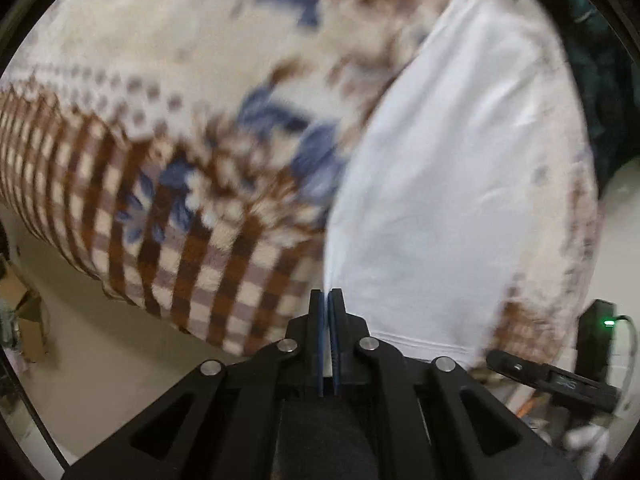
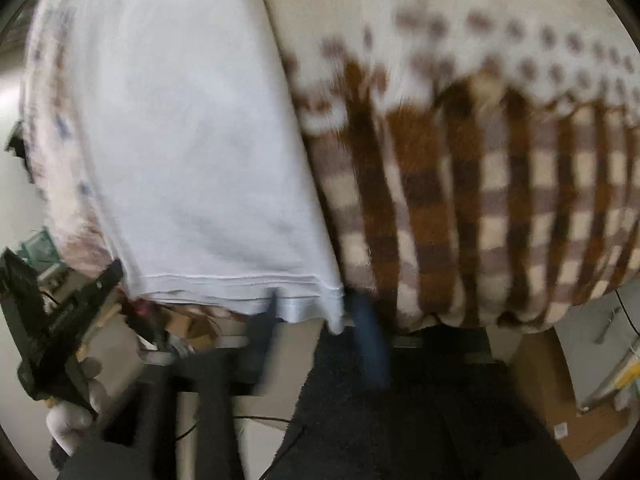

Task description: Fold small clothes

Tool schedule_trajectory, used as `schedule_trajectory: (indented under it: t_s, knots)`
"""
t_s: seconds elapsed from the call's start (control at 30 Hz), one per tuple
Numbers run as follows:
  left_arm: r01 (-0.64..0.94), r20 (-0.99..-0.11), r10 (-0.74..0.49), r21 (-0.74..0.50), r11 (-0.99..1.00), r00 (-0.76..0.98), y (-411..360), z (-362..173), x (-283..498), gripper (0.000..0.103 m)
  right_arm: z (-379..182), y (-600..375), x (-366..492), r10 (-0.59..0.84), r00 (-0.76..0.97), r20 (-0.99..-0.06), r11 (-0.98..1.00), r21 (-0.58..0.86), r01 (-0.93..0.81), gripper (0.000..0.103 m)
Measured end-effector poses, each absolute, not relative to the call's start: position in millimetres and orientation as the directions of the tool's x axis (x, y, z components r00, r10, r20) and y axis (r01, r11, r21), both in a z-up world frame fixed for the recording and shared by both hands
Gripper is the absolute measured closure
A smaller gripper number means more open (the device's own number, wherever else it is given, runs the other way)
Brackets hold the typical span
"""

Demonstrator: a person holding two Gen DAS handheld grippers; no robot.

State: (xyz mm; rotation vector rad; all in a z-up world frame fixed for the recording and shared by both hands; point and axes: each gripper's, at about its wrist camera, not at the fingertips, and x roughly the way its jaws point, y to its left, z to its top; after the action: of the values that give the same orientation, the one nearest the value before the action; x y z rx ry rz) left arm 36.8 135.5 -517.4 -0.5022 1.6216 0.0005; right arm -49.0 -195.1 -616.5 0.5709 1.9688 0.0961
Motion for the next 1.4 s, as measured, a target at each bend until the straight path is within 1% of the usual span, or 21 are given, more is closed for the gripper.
schedule_trajectory:
  t_s: [0.03,0.07,0.1,0.13,0.17,0.2,0.23,0.33,0.43,0.67,0.73,0.77,0.8,0.83,0.9,0.97,1.17,1.27,1.33,1.37,1.4]
  knots:
    - [-0.313,-0.941,-0.338,-0.321,0.894,0.0,134.4,-501.5,44.3,0.1,-603.3,-200.6,-46.5,0.437,-0.323,-0.84,0.881,0.327,0.341,0.034]
    - [-0.299,-0.942,-0.333,-0.325,0.897,0.025,132.2,-486.8,55.4,0.098,-589.2,-206.4,-42.0,0.439,-0.293,-0.849,0.88,0.34,0.332,0.033]
    - [-0.283,-0.947,-0.319,-0.317,0.905,0.042,129.0,-477.1,65.3,0.085,-576.3,-212.1,-35.8,0.439,-0.267,-0.858,0.88,0.349,0.323,0.032]
    - [-0.268,-0.952,-0.298,-0.305,0.914,0.067,124.7,-465.6,81.8,0.071,-564.8,-218.6,-29.3,0.437,-0.244,-0.866,0.879,0.354,0.318,0.029]
    - [-0.259,-0.952,-0.291,-0.306,0.916,0.093,119.8,-458.5,95.6,0.035,-557.4,-223.8,-24.1,0.437,-0.224,-0.871,0.877,0.358,0.319,0.027]
    - [-0.252,-0.95,-0.287,-0.311,0.917,0.126,116.9,-451.8,114.8,0.009,-549.2,-229.8,-14.9,0.441,-0.199,-0.875,0.873,0.366,0.323,0.024]
    - [-0.248,-0.944,-0.291,-0.323,0.913,0.158,114.9,-448.1,136.5,0.008,-540.3,-234.9,1.0,0.446,-0.175,-0.878,0.866,0.374,0.33,0.024]
    - [-0.249,-0.932,-0.303,-0.347,0.904,0.199,104.8,-454.5,203.5,0.008,-523.8,-248.1,53.4,0.454,-0.113,-0.884,0.848,0.39,0.359,0.023]
    - [-0.233,-0.912,-0.332,-0.386,0.893,0.24,95.1,-468.4,279.4,0.008,-527.1,-267.4,113.3,0.426,-0.06,-0.903,0.844,0.372,0.385,0.018]
    - [-0.133,-0.917,-0.306,-0.347,0.928,0.257,61.2,-522.4,445.3,0.008,-590.1,-302.6,265.2,0.337,0.027,-0.941,0.837,0.312,0.45,0.018]
    - [-0.103,-0.925,-0.294,-0.326,0.94,0.241,53.5,-535.3,472.6,0.021,-605.9,-313.5,295.8,0.296,0.035,-0.954,0.844,0.279,0.458,0.018]
    - [-0.087,-0.927,-0.293,-0.321,0.943,0.236,49.4,-541.5,483.7,0.047,-615.3,-317.2,306.7,0.283,0.031,-0.958,0.846,0.265,0.462,0.018]
    - [-0.072,-0.928,-0.293,-0.316,0.946,0.229,45.3,-547.6,494.9,0.089,-622.2,-322.4,318.7,0.271,0.026,-0.962,0.847,0.251,0.469,0.018]
    - [-0.056,-0.929,-0.302,-0.321,0.946,0.215,41.6,-552.4,502.5,0.099,-629.2,-326.3,329.0,0.263,0.02,-0.965,0.847,0.241,0.474,0.018]
    - [-0.023,-0.906,-0.352,-0.368,0.93,0.233,39.0,-554.9,506.4,0.099,-642.3,-332.2,342.7,0.248,0.004,-0.969,0.848,0.219,0.482,0.018]
    - [0.0,-0.905,-0.347,-0.358,0.934,0.246,40.7,-552.8,502.3,0.1,-653.4,-337.1,348.9,0.239,-0.016,-0.971,0.851,0.201,0.486,0.018]
    - [-0.114,-0.902,-0.369,-0.4,0.909,0.223,81.8,-572.3,505.1,0.099,-663.5,-332.1,366.4,0.196,-0.044,-0.98,0.86,0.15,0.487,0.015]
    - [-0.093,-0.891,-0.419,-0.439,0.894,0.176,83.3,-576.0,508.6,0.096,-663.4,-314.1,380.7,0.172,-0.055,-0.984,0.867,0.124,0.483,0.015]
    - [-0.094,-0.864,-0.482,-0.497,0.863,0.144,89.9,-573.0,511.1,0.086,-657.0,-313.1,394.0,0.187,-0.04,-0.981,0.863,0.145,0.483,0.015]
    - [-0.098,-0.85,-0.507,-0.522,0.847,0.144,93.9,-571.5,512.0,0.07,-654.4,-308.4,403.4,0.204,-0.022,-0.979,0.858,0.167,0.485,0.015]
    - [-0.101,-0.836,-0.526,-0.543,0.834,0.155,100.1,-568.6,512.2,0.048,-648.0,-309.6,412.2,0.233,0.009,-0.972,0.85,0.208,0.485,0.015]
